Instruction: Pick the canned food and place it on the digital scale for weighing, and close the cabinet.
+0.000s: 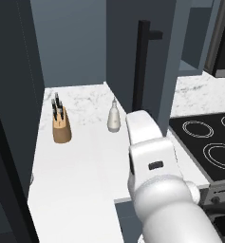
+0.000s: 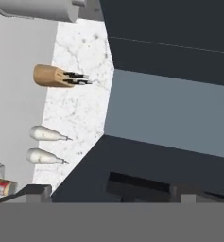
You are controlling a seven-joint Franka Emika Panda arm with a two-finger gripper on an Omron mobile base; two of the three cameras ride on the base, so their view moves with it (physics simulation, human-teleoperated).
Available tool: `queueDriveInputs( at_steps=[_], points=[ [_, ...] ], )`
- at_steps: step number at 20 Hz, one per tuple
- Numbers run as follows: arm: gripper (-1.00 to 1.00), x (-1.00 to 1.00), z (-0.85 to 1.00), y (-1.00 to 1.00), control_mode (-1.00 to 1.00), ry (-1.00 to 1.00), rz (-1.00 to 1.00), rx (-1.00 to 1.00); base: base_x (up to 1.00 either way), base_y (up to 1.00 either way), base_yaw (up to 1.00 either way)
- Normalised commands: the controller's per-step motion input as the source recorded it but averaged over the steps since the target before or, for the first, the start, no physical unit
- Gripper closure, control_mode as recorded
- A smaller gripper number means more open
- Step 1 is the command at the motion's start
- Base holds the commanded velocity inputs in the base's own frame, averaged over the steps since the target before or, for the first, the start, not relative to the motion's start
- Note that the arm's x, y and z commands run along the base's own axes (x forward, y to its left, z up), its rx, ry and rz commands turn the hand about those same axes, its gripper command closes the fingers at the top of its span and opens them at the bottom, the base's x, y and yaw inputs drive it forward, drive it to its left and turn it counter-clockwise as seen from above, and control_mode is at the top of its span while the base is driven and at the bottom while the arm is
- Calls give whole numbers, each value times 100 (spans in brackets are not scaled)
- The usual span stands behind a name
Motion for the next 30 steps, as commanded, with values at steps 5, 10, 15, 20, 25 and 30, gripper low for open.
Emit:
queueDriveInputs(
  at_steps=[5, 10, 15, 20, 25, 30],
  points=[
    [-100, 61, -22, -12, -100, 0, 3, 1, 0, 0, 0],
    [-100, 67, -26, -3, -100, 0, 1, 2, 0, 0, 0],
    [-100, 66, -22, 8, -100, -1, 0, 0, 0, 0, 0],
    [-100, 47, -4, 17, -100, -3, 0, 0, 0, 0, 0],
    [-100, 16, 1, -2, -100, -9, -4, 0, 0, 0, 0],
    [-100, 17, 7, -18, -100, -11, -9, 2, 0, 0, 0]
  ],
)
